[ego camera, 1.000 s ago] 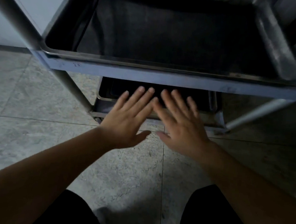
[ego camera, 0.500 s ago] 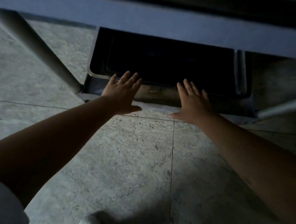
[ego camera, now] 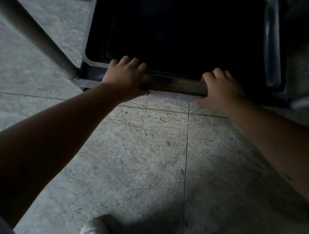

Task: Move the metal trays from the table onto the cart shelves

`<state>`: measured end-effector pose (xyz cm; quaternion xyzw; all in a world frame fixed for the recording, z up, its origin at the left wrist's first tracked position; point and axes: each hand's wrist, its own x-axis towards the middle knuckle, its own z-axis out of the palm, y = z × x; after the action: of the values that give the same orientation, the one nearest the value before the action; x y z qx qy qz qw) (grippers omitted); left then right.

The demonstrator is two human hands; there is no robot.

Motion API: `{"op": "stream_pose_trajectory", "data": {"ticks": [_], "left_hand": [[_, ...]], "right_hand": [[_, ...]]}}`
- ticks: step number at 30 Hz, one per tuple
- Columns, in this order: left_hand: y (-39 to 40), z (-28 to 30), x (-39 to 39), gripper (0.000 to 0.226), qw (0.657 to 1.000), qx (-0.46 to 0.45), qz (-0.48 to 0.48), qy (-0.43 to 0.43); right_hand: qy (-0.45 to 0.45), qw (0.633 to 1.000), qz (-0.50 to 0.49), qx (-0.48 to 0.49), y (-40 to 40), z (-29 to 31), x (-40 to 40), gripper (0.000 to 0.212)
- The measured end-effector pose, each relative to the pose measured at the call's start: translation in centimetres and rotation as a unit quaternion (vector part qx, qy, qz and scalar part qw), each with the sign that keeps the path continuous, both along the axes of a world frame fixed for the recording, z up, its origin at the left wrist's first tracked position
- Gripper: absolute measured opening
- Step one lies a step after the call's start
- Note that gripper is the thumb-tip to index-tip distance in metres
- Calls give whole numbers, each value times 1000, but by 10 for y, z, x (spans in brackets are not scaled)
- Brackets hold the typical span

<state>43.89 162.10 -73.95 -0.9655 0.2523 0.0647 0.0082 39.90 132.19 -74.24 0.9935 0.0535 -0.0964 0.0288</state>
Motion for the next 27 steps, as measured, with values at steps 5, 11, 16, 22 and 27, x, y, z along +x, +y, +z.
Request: {"op": "stream_pose_trajectory", "data": {"ticks": [5,11,16,22,27], "left_hand": [[4,-3,-25,42,998,-59,22,-26],[2,-5,-33,29,997,-64,19,-40],[3,-8,-31,39,998,-48,20,-40],[4,-12,-32,80,999,2,22,-28],[6,-7,-34,103,999,15,37,16]], "right_hand": [[-52,997,44,38,5,-12,-24,32],[-80,995,46,38,6,-13,-32,22],[-87,994,53,36,10,-16,-34,27],[-99,994,47,30,8,-21,-37,50],[-48,997,55,2,11,-15,-48,97]]}}
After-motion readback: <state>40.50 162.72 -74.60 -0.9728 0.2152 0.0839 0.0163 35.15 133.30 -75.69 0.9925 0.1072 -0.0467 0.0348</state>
